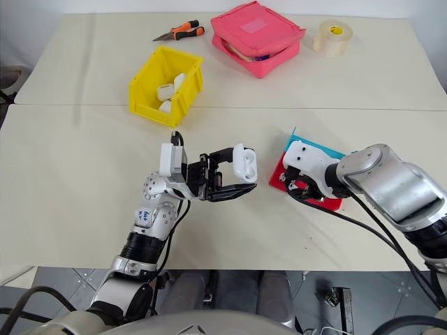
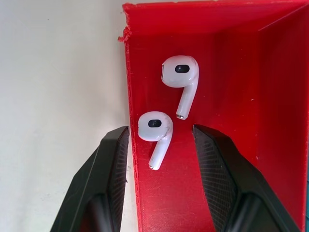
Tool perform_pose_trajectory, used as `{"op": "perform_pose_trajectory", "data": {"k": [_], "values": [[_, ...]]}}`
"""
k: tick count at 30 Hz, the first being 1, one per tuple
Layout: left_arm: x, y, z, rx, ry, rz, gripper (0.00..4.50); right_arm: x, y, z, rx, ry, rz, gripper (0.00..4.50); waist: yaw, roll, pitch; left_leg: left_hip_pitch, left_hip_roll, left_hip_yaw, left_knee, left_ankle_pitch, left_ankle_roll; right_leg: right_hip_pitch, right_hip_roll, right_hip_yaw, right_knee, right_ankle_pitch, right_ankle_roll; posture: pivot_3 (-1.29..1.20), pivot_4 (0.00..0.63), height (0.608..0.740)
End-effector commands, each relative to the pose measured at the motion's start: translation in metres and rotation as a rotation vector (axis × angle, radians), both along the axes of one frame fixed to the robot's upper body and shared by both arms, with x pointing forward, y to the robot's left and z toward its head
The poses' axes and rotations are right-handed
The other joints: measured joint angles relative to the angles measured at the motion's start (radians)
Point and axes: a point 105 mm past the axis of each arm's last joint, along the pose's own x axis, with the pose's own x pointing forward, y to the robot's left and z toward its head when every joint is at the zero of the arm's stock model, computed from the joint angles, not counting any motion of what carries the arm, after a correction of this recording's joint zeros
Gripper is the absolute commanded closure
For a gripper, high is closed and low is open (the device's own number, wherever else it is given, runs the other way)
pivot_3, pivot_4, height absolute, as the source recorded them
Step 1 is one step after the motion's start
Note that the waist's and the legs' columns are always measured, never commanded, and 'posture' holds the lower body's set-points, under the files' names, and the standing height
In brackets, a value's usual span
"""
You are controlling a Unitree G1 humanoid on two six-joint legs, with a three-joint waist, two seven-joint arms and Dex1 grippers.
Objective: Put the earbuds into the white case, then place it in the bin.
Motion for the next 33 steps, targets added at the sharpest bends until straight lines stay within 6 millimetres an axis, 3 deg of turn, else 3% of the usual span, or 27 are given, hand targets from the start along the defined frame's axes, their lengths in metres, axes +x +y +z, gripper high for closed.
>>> {"op": "perform_pose_trajectory", "data": {"k": [1, 12, 15, 19, 27, 31, 33], "values": [[-0.004, -0.001, 0.007, -0.025, -0.034, -0.002, 1.69, -0.003, 0.003, -0.006, -0.008, 0.016, 0.009, 2.34, 0.0, 0.0, 0.0, 0.0, 0.0, 0.0, 0.0, 0.0, 0.0, 0.0, 0.0, 0.0, 0.0, 0.0, 0.0, 0.0, 0.15, 0.74], [-0.003, -0.001, 0.006, -0.025, -0.034, 0.0, 1.69, -0.003, 0.008, -0.01, -0.004, 0.025, 0.016, 2.34, -0.001, 0.0, 0.0, 0.0, 0.0, 0.0, 0.001, 0.0, 0.0, 0.0, 0.0, 0.0, 0.001, 0.0, 0.0, 0.0, 0.15, 0.74], [-0.003, -0.001, 0.006, -0.025, -0.034, 0.004, 1.69, -0.005, 0.008, -0.012, -0.007, 0.032, 0.017, 2.89, -0.001, 0.0, 0.0, 0.0, 0.0, 0.0, 0.001, 0.0, 0.0, 0.0, 0.0, 0.0, 0.001, 0.0, 0.0, 0.0, 0.15, 0.74], [-0.003, -0.001, 0.005, -0.024, -0.033, 0.006, 1.69, -0.005, 0.008, -0.012, -0.005, 0.031, 0.019, 3.99, -0.001, 0.0, 0.0, 0.0, 0.0, 0.0, 0.002, 0.0, 0.0, 0.0, 0.0, 0.0, 0.001, 0.0, 0.0, 0.0, 0.15, 0.74], [-0.003, 0.002, 0.004, -0.017, -0.03, 0.001, 1.69, -0.011, 0.003, -0.009, 0.005, 0.019, 0.005, 3.99, 0.001, -0.001, -0.001, 0.0, 0.0, 0.0, 0.003, 0.0, 0.0, 0.0, 0.0, 0.0, 0.002, 0.001, -0.001, 0.0, 0.15, 0.74], [-0.005, 0.004, 0.002, -0.004, -0.016, -0.026, 1.69, -0.021, -0.009, 0.007, 0.072, -0.04, -0.014, 3.99, 0.006, 0.0, -0.001, -0.006, 0.0, -0.004, 0.006, 0.0, 0.0, -0.001, 0.0, -0.002, 0.001, 0.002, 0.0, 0.0, 0.15, 0.74], [-0.005, 0.006, 0.001, 0.001, -0.012, -0.038, 1.69, -0.026, -0.001, 0.024, 0.205, -0.117, 0.05, 3.99, 0.009, -0.001, 0.0, -0.007, -0.001, -0.004, 0.007, 0.0, 0.0, -0.001, 0.0, -0.002, 0.0, 0.002, 0.0, 0.0, 0.15, 0.74]]}}
